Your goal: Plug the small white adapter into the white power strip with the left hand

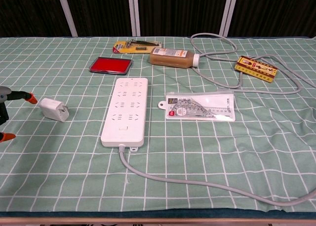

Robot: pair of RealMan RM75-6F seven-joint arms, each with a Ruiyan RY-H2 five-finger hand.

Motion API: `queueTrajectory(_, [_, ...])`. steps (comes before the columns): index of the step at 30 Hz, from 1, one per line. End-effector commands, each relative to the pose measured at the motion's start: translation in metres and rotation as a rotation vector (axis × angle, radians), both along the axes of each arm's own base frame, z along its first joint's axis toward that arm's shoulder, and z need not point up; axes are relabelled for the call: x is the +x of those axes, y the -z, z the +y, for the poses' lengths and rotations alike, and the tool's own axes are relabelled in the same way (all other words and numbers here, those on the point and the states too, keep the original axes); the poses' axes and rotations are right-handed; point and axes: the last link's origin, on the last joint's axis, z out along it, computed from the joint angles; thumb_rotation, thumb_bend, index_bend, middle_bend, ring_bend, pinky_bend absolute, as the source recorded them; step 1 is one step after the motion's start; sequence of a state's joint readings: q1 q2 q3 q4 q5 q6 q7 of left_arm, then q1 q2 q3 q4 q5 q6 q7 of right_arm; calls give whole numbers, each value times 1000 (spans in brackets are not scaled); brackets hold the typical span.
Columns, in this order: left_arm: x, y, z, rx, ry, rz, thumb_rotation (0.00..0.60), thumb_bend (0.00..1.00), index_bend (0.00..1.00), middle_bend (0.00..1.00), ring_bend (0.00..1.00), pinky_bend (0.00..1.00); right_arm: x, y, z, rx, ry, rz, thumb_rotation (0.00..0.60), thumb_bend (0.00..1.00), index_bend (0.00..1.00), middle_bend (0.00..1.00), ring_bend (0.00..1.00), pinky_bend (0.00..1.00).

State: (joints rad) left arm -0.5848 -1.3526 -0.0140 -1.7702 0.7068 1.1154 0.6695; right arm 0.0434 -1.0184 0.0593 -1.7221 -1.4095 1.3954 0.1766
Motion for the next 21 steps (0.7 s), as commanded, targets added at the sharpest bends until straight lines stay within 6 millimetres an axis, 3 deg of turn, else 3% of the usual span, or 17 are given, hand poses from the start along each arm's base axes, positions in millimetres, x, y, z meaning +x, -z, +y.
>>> queueTrajectory(1, [2, 2, 0, -4, 3, -3, 600, 269, 143, 868, 847, 901, 0, 0, 0, -1, -1, 1, 600, 338, 0, 0, 0, 0])
queueTrajectory(21, [25, 7, -5, -18, 62, -48, 600, 269, 143, 864, 847, 901, 0, 0, 0, 0, -6, 3, 600, 338, 0, 0, 0, 0])
